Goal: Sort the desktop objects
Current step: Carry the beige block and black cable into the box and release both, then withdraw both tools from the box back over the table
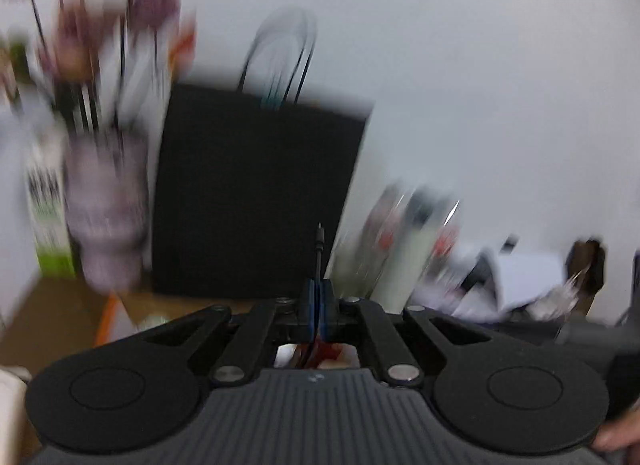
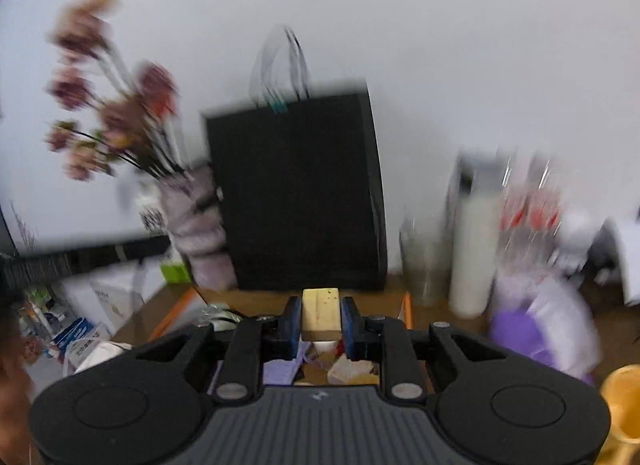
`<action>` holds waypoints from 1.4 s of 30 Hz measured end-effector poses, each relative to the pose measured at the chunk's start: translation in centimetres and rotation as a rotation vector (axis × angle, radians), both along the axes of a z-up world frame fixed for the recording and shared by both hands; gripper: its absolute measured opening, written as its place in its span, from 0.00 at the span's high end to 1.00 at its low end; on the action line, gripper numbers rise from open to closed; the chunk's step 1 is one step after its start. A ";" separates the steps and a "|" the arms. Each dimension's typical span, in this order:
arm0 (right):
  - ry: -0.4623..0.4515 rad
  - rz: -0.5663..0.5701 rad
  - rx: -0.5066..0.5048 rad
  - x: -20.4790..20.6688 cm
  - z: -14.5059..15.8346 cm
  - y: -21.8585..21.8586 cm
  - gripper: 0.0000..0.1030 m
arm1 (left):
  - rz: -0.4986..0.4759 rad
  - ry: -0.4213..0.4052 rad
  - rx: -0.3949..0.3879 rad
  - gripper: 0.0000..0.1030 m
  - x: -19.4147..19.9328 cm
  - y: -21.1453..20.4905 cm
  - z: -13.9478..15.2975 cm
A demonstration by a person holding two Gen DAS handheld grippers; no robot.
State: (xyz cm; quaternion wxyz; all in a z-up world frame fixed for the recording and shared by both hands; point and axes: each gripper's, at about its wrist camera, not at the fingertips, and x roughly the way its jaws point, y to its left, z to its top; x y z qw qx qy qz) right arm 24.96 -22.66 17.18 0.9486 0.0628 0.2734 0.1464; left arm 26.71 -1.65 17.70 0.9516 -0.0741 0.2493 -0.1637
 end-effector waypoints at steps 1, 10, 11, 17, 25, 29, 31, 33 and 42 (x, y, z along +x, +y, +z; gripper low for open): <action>0.042 -0.007 0.007 1.9 -1.0 0.0 0.81 | -0.011 0.059 0.023 0.97 2.2 -0.4 -1.9; 0.249 -0.081 -0.120 11.1 -8.4 1.6 0.72 | 0.002 0.180 0.113 0.63 8.4 0.3 -6.1; 0.262 -0.094 -0.121 11.4 -8.7 1.5 0.60 | 0.003 0.165 0.136 0.53 8.3 0.3 -5.6; 0.201 -0.107 -0.094 9.6 -6.3 1.0 0.46 | 0.033 0.127 0.229 0.42 6.5 0.3 -2.8; 0.065 -0.060 -0.144 1.0 -3.7 1.8 0.21 | 0.092 0.124 0.298 0.13 -1.6 2.1 -4.4; 0.056 -0.046 -0.226 -5.1 -6.3 2.4 0.21 | 0.118 0.146 0.284 0.11 -8.2 3.4 -6.9; 0.044 -0.046 -0.250 -8.3 -7.8 2.5 0.21 | 0.098 0.136 0.276 0.04 -11.8 3.9 -8.0; 0.053 -0.022 -0.249 -11.7 -9.4 2.5 0.21 | 0.064 0.149 0.259 0.03 -14.8 4.3 -9.4; 0.115 -0.008 -0.213 -23.7 -15.0 3.1 0.20 | 0.061 0.135 0.255 0.02 -26.8 5.1 -13.9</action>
